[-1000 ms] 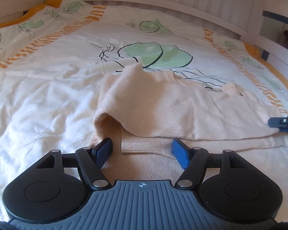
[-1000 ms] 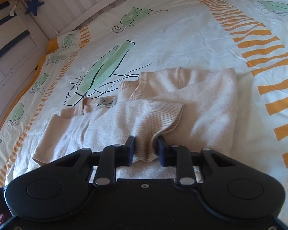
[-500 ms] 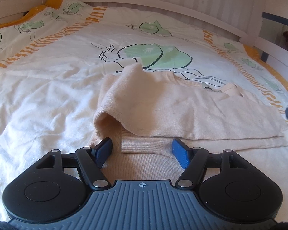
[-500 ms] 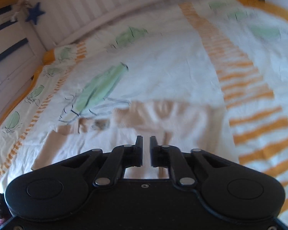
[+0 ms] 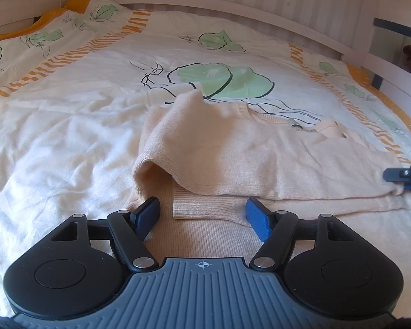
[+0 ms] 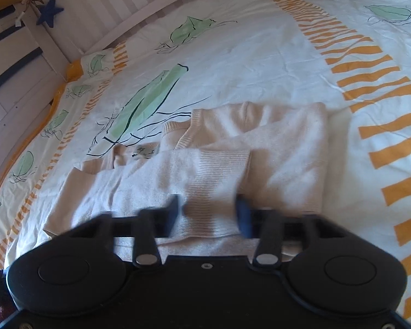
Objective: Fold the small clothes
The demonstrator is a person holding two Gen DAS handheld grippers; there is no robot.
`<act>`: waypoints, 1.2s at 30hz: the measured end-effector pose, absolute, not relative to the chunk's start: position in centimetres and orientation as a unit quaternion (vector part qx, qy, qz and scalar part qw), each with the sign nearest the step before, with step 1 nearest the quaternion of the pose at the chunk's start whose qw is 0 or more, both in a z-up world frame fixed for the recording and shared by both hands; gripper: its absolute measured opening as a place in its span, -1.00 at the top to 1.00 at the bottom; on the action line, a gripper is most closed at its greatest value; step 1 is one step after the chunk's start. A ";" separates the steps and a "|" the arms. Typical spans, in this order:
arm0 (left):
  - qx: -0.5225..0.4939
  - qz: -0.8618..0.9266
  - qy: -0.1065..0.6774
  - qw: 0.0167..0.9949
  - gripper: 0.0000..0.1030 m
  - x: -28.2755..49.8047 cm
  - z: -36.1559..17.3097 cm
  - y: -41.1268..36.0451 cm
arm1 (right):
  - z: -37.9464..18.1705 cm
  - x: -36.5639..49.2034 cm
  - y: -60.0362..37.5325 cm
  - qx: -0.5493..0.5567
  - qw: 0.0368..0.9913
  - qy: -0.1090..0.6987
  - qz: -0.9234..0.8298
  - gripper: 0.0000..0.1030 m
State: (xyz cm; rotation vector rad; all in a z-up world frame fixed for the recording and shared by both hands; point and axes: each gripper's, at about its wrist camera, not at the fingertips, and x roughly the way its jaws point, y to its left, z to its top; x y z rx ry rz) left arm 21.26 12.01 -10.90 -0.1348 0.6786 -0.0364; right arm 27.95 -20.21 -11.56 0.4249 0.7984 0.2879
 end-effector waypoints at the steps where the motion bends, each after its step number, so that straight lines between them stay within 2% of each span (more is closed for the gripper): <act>1: -0.066 -0.018 0.333 0.941 -0.33 21.3 -10.9 12.0 | -11.2 27.8 -20.1 0.204 0.891 0.378 0.143 0.74; 7: -0.067 -0.018 0.333 0.940 -0.33 21.2 -10.9 12.0 | -6.5 25.3 -20.9 0.161 0.928 0.307 0.137 0.76; 15: -0.063 -0.019 0.335 0.940 -0.33 21.3 -10.7 12.1 | -10.8 26.8 -22.3 0.140 0.911 0.377 0.090 0.75; 17: -0.059 -0.022 0.342 0.938 -0.33 21.4 -10.5 12.1 | -11.4 26.7 -22.2 0.133 0.910 0.383 0.085 0.63; 21: -0.043 -0.026 0.364 0.930 -0.33 21.0 -10.0 12.2 | -11.0 26.0 -22.1 0.110 0.917 0.377 0.073 0.58; 22: -0.036 -0.024 0.370 0.928 -0.33 20.8 -9.8 12.2 | -10.8 25.8 -22.1 0.104 0.919 0.373 0.069 0.40; 23: -0.028 -0.020 0.374 0.927 -0.32 20.5 -9.5 12.2 | -10.5 25.6 -22.1 0.099 0.922 0.367 0.066 0.06; 24: -0.024 -0.015 0.375 0.927 -0.32 20.1 -9.1 12.3 | -10.1 25.3 -22.1 0.091 0.926 0.361 0.060 -0.13; 25: -0.024 -0.013 0.369 0.929 -0.32 19.6 -8.5 12.5 | -9.7 25.1 -22.1 0.083 0.931 0.352 0.054 -0.56; 26: -0.026 -0.012 0.358 0.933 -0.32 19.1 -7.7 12.7 | -9.3 24.9 -22.1 0.078 0.935 0.342 0.053 -0.66; 31: -0.011 -0.011 0.302 0.953 -0.33 19.3 -3.8 12.8 | -8.5 25.3 -21.6 0.067 0.942 0.323 0.062 -0.65; 36: 0.005 0.002 0.321 0.947 -0.33 24.0 -4.5 12.7 | -10.0 27.1 -20.9 0.062 0.937 0.339 0.055 -0.65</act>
